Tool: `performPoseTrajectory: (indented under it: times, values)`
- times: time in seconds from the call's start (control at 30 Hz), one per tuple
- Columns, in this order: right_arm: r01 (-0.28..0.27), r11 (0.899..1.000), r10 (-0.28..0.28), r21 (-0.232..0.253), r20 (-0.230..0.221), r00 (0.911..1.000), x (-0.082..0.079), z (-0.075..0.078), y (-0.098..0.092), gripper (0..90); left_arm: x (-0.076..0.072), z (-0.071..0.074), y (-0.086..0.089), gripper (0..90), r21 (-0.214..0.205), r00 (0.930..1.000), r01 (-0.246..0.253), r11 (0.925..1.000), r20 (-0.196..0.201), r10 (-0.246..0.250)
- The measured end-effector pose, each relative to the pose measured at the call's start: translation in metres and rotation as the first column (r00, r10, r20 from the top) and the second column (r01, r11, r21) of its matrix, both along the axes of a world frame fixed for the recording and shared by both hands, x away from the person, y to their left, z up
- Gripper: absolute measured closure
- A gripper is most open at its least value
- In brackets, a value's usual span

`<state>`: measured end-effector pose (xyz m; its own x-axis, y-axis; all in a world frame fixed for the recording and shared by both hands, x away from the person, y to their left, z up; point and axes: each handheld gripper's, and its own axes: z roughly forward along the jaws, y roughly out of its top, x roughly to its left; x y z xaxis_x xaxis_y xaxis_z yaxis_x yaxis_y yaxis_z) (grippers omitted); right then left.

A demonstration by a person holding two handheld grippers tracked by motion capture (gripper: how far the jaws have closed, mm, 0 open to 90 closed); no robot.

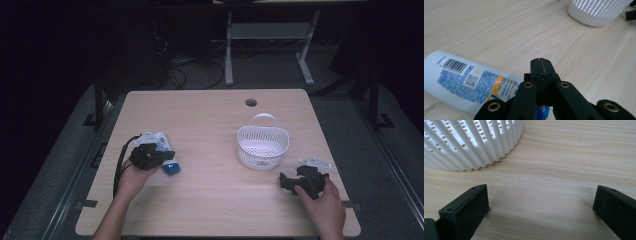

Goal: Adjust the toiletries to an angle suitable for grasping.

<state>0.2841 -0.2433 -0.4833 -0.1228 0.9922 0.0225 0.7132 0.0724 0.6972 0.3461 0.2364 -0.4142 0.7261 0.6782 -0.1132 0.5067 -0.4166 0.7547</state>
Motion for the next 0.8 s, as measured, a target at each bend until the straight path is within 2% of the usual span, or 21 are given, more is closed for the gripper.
performPoseTrajectory:
  times: [0.13,0.2,0.27,0.37,0.4,0.53,0.6,0.8]
  values:
    - [0.000,1.000,0.000,0.000,0.000,1.0000,0.000,0.000,0.000,0.0,0.006,-0.010,-0.006,90.0,-0.008,0.9999,-0.011,0.9999,-0.004,0.011]
    - [0.000,1.000,0.000,0.000,0.000,1.0000,0.000,0.000,0.000,0.0,0.009,-0.013,-0.009,90.0,0.028,0.9999,0.001,0.9996,-0.011,-0.001]
    - [-0.002,1.000,0.002,-0.001,0.001,1.0000,0.000,0.000,0.000,0.0,0.012,-0.017,-0.012,90.0,0.031,0.9997,-0.003,0.9995,-0.023,0.004]
    - [-0.001,1.000,0.001,0.000,0.000,1.0000,0.000,0.000,0.000,0.0,0.014,-0.022,-0.016,90.0,0.060,0.9994,0.004,0.9982,-0.036,-0.002]
    - [-0.001,1.000,0.001,0.000,0.000,1.0000,0.000,0.000,0.000,0.0,0.014,-0.023,-0.016,90.0,0.077,0.9991,0.009,0.9970,-0.042,-0.006]
    - [-0.001,1.000,0.001,0.000,0.000,1.0000,0.000,0.000,0.000,0.0,0.012,-0.027,-0.018,90.0,0.087,0.9984,0.015,0.9961,-0.055,-0.010]
    - [-0.001,1.000,0.001,0.000,0.001,1.0000,0.000,0.000,0.000,0.0,0.010,-0.028,-0.019,90.0,0.116,0.9985,0.021,0.9930,-0.052,-0.015]
    - [-0.001,1.000,0.001,0.000,0.001,1.0000,0.000,0.000,0.000,0.0,0.005,-0.028,-0.011,90.0,0.129,0.9983,0.010,0.9915,-0.058,-0.003]
